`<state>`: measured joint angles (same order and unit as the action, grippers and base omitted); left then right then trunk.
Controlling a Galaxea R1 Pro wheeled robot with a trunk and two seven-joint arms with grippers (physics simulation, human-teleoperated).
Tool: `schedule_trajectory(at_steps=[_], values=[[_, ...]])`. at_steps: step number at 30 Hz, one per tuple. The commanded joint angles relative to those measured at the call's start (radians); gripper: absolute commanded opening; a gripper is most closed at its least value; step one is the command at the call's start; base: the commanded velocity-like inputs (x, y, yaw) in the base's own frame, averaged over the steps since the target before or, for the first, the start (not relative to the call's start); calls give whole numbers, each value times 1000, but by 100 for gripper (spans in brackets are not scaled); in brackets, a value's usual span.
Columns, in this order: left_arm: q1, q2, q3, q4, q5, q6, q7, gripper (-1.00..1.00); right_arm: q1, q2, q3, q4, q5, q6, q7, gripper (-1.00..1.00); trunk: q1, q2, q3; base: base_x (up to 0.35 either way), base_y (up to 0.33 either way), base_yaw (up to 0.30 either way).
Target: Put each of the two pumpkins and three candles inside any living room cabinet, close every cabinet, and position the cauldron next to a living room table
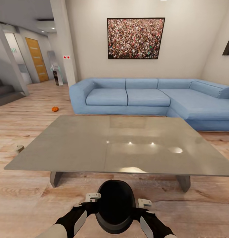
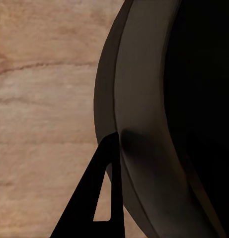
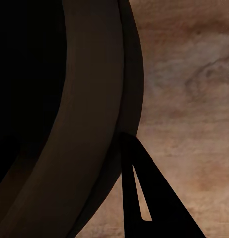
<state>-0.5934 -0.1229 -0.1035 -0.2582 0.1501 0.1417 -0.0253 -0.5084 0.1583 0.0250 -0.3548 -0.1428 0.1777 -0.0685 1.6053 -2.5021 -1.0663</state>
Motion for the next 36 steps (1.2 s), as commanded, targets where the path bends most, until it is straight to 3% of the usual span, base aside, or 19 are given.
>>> schedule_trajectory(at_steps=[1,36], values=[[0,0,-21,-5,16,1,1,-100,0,12,4,0,-31,5,10,-100,0,-1,-5,0,0,0],[0,1,-21,-6,16,-4,1,-100,0,12,4,0,-31,5,10,-100,1,-1,-12,0,0,0]])
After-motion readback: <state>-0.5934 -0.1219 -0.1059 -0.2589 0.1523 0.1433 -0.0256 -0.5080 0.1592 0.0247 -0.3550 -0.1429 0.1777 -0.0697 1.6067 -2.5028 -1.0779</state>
